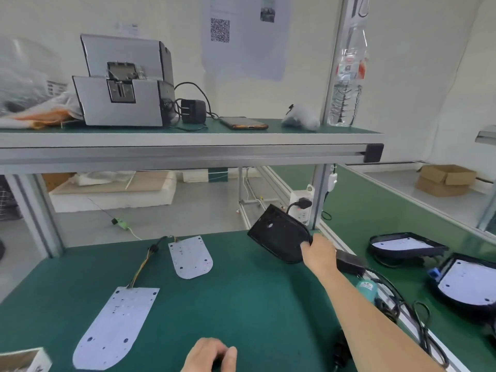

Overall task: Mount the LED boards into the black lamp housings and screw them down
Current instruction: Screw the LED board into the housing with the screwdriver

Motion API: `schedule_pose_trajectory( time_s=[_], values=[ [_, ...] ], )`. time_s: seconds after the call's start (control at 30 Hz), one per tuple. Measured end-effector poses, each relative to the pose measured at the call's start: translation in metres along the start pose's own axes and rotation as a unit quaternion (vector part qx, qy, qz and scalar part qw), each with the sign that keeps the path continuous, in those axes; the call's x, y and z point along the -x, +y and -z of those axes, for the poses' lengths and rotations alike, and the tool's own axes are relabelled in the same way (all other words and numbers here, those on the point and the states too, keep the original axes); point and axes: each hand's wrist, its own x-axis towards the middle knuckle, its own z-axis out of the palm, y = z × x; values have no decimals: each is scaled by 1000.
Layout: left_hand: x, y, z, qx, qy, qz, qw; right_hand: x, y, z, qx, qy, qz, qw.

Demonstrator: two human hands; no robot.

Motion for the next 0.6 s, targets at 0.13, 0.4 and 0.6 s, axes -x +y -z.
schedule_pose_trajectory(
  time_s=[0.13,0.4,0.6],
  values=[
    [8,-4,-5,74,44,57,995,39,-11,6,-164,-83,-47,982],
    [-2,1,17,305,33,315,898,160,-28,-1,-225,-328,-50,916],
    [-18,-10,59,267,-25,395,879,199,-38,4,-159,-449,-6,879]
  ],
)
